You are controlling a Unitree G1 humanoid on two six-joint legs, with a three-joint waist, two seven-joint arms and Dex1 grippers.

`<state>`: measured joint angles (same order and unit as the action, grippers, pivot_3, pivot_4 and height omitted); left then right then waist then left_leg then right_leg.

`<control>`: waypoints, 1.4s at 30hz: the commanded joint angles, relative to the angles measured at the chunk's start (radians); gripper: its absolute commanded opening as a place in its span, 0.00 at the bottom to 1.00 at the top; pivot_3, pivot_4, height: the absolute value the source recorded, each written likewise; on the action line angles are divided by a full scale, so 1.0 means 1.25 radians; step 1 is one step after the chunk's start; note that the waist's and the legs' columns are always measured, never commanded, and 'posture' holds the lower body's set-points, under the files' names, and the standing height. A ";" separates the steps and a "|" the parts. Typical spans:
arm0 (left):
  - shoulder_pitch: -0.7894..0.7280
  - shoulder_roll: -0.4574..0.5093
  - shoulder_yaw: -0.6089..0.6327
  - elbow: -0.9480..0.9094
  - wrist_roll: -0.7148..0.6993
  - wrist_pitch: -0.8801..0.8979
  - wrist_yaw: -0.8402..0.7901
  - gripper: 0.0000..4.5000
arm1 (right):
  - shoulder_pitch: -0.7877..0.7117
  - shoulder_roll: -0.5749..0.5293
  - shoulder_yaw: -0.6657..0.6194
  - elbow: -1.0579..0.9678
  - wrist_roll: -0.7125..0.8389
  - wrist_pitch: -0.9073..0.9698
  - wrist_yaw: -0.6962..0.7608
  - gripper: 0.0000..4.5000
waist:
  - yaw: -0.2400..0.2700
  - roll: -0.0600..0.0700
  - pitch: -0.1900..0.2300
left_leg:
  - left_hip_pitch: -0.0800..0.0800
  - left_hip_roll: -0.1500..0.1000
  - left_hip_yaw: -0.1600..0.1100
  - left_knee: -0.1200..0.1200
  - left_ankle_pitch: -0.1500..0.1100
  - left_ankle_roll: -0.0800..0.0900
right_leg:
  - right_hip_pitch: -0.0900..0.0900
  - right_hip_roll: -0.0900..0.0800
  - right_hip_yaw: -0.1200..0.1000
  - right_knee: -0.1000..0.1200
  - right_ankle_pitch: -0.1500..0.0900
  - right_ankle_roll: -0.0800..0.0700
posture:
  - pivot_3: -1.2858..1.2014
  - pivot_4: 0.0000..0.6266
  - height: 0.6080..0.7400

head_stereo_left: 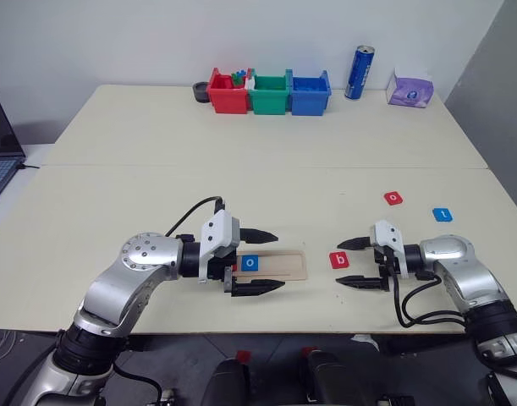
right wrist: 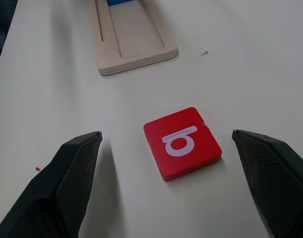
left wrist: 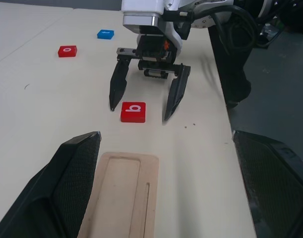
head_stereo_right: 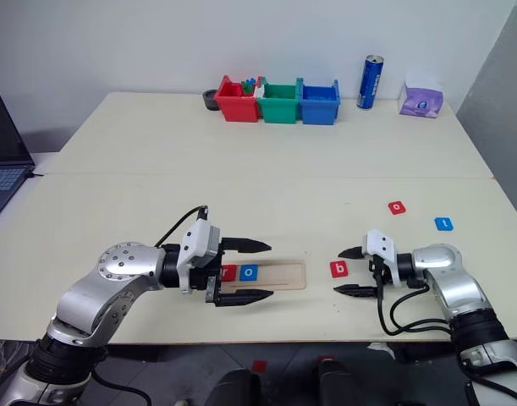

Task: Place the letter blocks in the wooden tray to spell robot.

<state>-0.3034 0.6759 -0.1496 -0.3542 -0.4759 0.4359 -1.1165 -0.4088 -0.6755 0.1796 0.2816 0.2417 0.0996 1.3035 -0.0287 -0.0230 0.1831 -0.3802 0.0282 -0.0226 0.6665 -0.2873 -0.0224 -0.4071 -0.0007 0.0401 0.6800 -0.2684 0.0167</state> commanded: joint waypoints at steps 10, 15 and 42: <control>-0.018 -0.004 -0.002 0.011 0.015 -0.027 -0.014 1.00 | -0.002 0.011 -0.020 -0.018 0.017 0.040 -0.005 0.32 | 0.000 0.000 0.000 | 0.000 0.000 0.000 0.000 0.000 0.000 | 0.000 0.000 0.000 0.000 0.000 0.000 | 0.52 0.24 1.00; -0.013 0.026 0.033 0.039 0.018 -0.048 -0.034 1.00 | -0.025 0.005 -0.016 -0.044 -0.001 0.062 -0.034 0.32 | 0.000 0.000 0.000 | 0.000 0.000 0.000 0.000 0.000 0.000 | 0.000 0.000 0.000 0.000 0.000 0.000 | 0.52 0.24 1.00; 0.076 0.162 0.160 0.126 0.019 -0.146 -0.133 1.00 | -0.126 0.224 0.176 -0.212 -0.072 0.290 -0.226 0.32 | -0.001 0.001 0.001 | -0.002 0.001 -0.001 -0.001 0.000 0.000 | -0.003 0.001 -0.002 0.001 0.000 -0.001 | 0.52 0.24 1.00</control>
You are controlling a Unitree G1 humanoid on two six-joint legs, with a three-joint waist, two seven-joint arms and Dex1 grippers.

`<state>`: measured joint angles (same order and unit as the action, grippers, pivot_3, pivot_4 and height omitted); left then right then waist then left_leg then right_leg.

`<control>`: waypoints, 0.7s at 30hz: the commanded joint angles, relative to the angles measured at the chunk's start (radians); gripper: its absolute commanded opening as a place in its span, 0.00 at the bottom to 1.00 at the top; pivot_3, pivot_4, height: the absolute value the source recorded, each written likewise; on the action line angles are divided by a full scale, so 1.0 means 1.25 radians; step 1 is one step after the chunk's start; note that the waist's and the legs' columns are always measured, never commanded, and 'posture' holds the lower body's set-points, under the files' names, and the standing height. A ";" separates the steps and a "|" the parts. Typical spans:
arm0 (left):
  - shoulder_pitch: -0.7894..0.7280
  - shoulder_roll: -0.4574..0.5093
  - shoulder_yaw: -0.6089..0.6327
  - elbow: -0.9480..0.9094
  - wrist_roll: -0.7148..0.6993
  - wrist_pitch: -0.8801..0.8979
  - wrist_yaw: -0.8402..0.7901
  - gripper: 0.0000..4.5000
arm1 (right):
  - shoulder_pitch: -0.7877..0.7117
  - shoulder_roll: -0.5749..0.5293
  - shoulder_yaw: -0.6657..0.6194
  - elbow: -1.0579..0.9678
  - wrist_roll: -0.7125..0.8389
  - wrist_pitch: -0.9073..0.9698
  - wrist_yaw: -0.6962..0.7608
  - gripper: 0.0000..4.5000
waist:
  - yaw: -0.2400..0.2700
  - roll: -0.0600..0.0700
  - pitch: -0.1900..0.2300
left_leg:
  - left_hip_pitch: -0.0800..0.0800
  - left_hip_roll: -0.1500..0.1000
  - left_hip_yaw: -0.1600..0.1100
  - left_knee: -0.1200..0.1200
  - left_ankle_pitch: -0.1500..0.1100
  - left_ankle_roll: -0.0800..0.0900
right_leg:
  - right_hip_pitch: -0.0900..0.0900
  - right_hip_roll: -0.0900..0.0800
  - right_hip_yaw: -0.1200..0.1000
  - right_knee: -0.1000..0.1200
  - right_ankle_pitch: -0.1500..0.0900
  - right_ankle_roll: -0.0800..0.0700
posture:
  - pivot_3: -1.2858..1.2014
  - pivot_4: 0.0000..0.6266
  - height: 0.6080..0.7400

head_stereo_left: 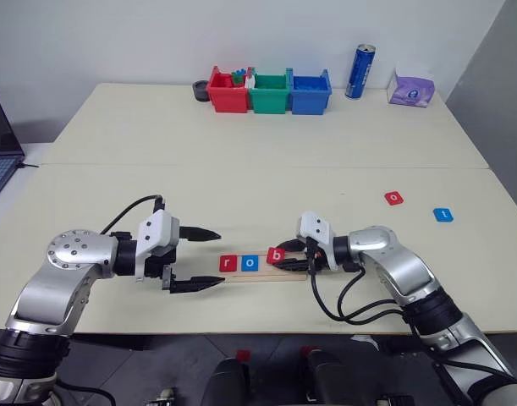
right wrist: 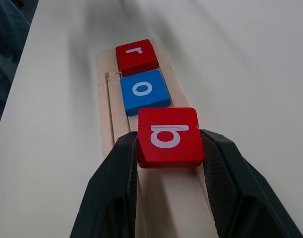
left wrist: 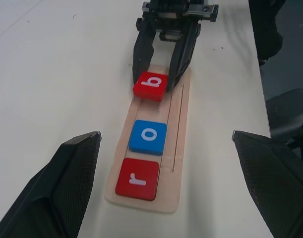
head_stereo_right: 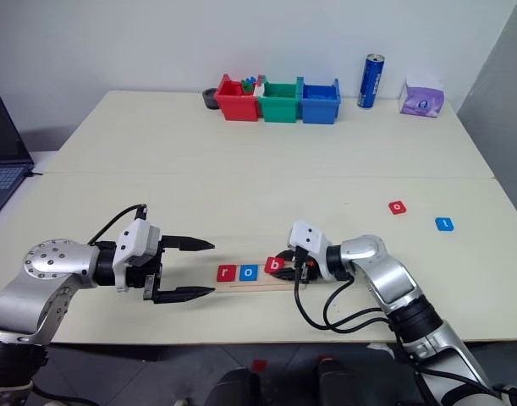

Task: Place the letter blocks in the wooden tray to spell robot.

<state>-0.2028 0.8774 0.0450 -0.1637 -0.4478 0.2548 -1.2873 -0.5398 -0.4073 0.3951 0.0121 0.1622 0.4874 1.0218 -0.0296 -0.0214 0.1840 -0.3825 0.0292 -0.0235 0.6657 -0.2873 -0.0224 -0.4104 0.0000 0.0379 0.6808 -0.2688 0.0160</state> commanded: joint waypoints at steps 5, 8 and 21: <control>-0.020 0.002 0.000 -0.015 -0.002 -0.003 0.000 1.00 | -0.027 0.019 0.016 0.010 -0.019 -0.042 0.016 0.32 | 0.000 0.000 0.000 | 0.000 0.000 0.000 0.000 0.000 0.000 | 0.000 0.000 0.000 0.000 0.000 0.000 | 0.52 0.24 1.00; -0.023 0.003 -0.002 -0.014 -0.001 -0.004 -0.003 1.00 | -0.029 0.021 0.021 0.009 -0.024 -0.053 0.021 0.32 | 0.000 0.000 0.000 | 0.000 0.000 0.000 0.000 0.000 0.000 | 0.000 0.000 0.000 0.000 0.000 0.000 | 0.52 0.24 1.00; -0.030 0.000 -0.009 -0.003 0.008 -0.011 -0.005 1.00 | -0.035 0.025 0.036 0.041 -0.053 -0.103 0.040 0.32 | 0.000 0.000 0.000 | 0.000 0.000 0.000 0.000 0.000 0.000 | 0.000 0.000 0.000 0.000 0.000 0.000 | 0.52 0.24 1.00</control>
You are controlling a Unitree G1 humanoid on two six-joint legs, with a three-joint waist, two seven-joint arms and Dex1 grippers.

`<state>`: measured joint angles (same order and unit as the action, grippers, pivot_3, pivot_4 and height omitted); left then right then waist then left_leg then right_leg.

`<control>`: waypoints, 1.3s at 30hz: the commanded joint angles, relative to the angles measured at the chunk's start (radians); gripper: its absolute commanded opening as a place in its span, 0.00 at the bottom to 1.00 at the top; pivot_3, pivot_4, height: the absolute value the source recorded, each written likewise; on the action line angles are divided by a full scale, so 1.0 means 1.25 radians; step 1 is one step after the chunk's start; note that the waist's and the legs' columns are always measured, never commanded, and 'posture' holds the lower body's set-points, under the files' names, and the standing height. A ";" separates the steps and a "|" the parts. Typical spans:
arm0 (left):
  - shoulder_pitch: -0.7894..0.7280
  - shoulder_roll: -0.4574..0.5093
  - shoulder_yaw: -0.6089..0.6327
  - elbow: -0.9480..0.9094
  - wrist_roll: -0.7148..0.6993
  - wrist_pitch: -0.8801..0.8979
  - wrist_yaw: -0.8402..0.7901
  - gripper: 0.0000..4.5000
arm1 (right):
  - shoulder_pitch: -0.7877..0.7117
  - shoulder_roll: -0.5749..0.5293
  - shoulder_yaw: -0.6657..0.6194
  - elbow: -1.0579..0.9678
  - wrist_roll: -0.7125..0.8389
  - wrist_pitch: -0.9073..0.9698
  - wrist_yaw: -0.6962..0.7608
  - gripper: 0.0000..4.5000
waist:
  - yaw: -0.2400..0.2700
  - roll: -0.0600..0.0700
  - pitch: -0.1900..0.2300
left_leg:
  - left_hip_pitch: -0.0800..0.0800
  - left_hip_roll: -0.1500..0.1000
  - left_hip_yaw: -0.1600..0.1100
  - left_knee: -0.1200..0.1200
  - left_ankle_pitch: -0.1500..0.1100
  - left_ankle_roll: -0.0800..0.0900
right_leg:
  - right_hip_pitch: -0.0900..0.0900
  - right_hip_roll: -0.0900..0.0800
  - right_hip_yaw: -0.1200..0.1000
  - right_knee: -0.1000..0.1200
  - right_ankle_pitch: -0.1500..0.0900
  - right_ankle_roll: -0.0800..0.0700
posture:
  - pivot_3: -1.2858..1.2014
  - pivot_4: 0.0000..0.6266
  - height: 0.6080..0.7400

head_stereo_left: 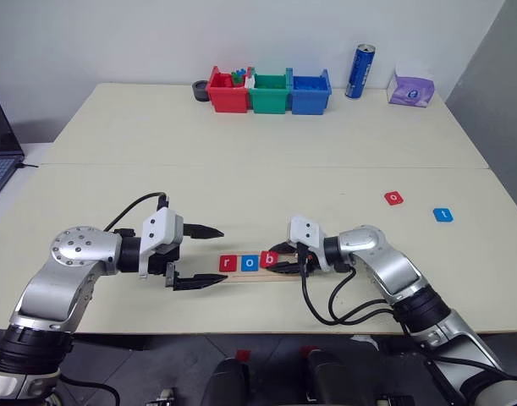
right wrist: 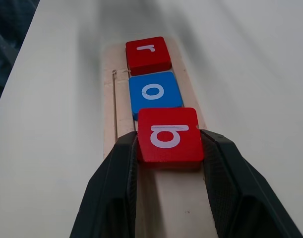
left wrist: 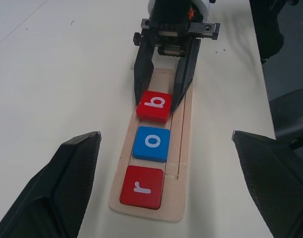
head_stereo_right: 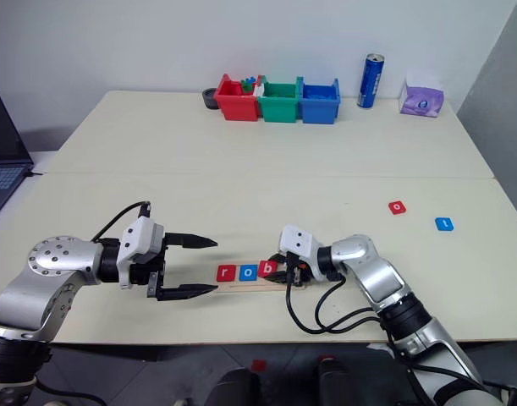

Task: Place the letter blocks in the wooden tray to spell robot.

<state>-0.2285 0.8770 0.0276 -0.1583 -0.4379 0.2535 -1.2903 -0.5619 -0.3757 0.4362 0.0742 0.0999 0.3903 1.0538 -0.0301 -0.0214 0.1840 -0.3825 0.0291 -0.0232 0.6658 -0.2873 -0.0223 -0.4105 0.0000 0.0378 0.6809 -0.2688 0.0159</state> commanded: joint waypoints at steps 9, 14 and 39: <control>-0.002 -0.001 0.006 -0.012 0.002 -0.012 0.002 1.00 | -0.025 0.001 0.008 0.009 -0.014 -0.049 0.025 0.32 | 0.000 0.000 0.000 | 0.000 0.000 0.000 0.000 0.000 0.000 | 0.000 0.000 0.000 0.000 0.000 0.000 | 0.52 0.24 1.00; 0.001 -0.003 0.005 -0.015 0.003 -0.014 0.005 1.00 | -0.027 0.008 0.007 0.018 -0.017 -0.055 0.021 0.32 | 0.000 0.000 0.000 | 0.000 0.000 0.000 0.000 0.000 0.000 | 0.000 0.000 0.000 0.000 0.000 0.000 | 0.52 0.24 1.00; -0.009 -0.019 -0.001 -0.014 0.010 -0.010 0.015 1.00 | -0.029 0.007 -0.016 0.007 -0.010 -0.042 0.025 0.99 | 0.000 0.000 0.000 | 0.000 0.000 0.000 0.000 0.000 0.000 | 0.000 0.000 0.000 0.000 0.000 0.000 | 0.52 0.24 1.00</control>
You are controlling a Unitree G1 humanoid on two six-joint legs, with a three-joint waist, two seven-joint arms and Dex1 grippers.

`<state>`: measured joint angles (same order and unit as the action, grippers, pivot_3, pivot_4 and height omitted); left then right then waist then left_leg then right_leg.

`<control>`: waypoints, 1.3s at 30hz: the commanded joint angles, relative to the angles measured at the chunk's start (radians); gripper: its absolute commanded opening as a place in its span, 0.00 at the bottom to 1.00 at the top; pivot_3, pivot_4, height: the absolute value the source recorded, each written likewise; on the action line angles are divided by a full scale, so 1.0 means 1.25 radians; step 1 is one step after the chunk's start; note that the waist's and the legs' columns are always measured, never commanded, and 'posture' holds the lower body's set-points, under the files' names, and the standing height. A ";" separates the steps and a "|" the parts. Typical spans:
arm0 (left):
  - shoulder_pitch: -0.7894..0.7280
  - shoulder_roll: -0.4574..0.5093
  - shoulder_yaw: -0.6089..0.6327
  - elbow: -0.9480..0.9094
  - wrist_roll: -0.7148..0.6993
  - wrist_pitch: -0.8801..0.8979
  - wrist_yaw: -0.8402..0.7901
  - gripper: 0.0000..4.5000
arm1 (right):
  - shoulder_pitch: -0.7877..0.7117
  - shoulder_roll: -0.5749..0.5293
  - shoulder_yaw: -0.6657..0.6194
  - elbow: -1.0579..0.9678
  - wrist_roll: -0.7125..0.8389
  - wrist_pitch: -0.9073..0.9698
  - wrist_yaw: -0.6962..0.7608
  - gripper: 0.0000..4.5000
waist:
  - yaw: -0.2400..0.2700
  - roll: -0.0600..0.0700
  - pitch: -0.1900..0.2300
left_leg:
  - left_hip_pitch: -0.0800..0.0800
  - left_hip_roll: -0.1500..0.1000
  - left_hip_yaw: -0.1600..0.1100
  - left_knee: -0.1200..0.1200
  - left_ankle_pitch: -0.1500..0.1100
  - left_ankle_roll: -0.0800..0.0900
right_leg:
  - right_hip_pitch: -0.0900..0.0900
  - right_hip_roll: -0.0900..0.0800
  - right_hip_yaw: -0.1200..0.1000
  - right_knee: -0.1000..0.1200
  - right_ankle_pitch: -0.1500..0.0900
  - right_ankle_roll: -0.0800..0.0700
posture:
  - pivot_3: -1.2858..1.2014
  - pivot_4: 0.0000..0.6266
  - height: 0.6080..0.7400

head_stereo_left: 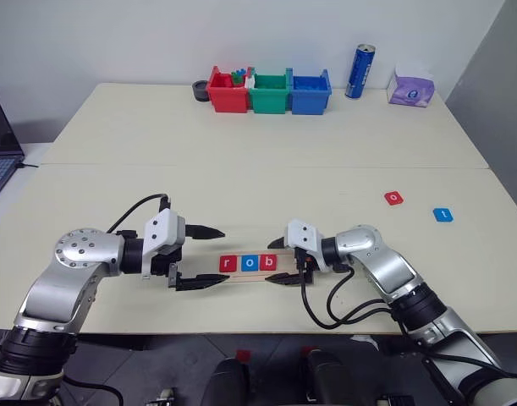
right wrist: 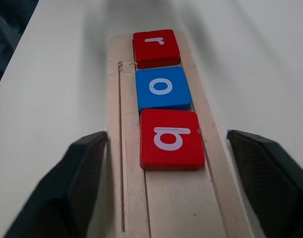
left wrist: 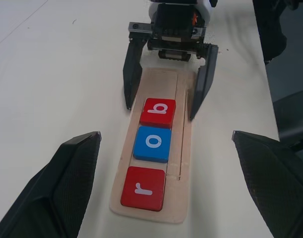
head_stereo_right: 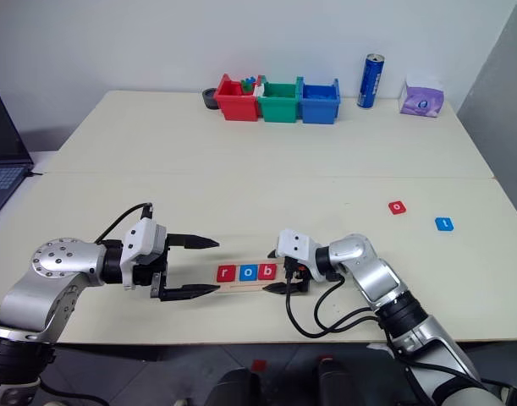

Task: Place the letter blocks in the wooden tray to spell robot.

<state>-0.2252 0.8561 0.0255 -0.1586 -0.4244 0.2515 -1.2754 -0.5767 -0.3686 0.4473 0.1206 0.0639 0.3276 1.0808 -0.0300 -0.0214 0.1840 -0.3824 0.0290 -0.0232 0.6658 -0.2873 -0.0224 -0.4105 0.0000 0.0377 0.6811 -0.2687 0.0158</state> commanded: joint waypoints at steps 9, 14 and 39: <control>-0.012 -0.012 -0.003 -0.023 -0.003 0.000 0.005 1.00 | 0.005 -0.035 -0.094 -0.153 0.077 0.114 -0.017 0.99 | 0.000 0.000 0.000 | 0.000 0.000 0.000 0.000 0.000 0.000 | 0.000 0.000 0.000 0.000 0.000 0.000 | 0.52 0.24 1.00; -0.027 -0.021 -0.014 -0.013 0.001 -0.001 0.000 1.00 | 0.060 -0.040 -0.096 -0.207 0.099 0.135 -0.027 0.90 | 0.001 0.000 0.000 | 0.000 0.000 0.000 0.000 0.000 0.000 | 0.000 0.000 0.000 0.000 0.000 0.000 | 0.52 0.24 1.00; -0.018 -0.014 -0.007 -0.022 0.001 0.002 0.005 1.00 | 0.092 0.030 -0.013 -0.134 0.044 0.061 -0.103 0.01 | -0.001 0.000 0.000 | 0.000 0.000 0.000 0.000 0.000 0.000 | 0.000 0.000 0.000 0.000 0.000 0.000 | 0.52 0.24 1.00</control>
<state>-0.2467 0.8289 0.0033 -0.1590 -0.4205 0.2558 -1.2750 -0.4455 -0.3364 0.4449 -0.0339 0.1219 0.4266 0.9596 -0.0313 -0.0214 0.1840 -0.3824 0.0290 -0.0233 0.6659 -0.2873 -0.0224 -0.4104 0.0001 0.0379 0.6813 -0.2688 0.0159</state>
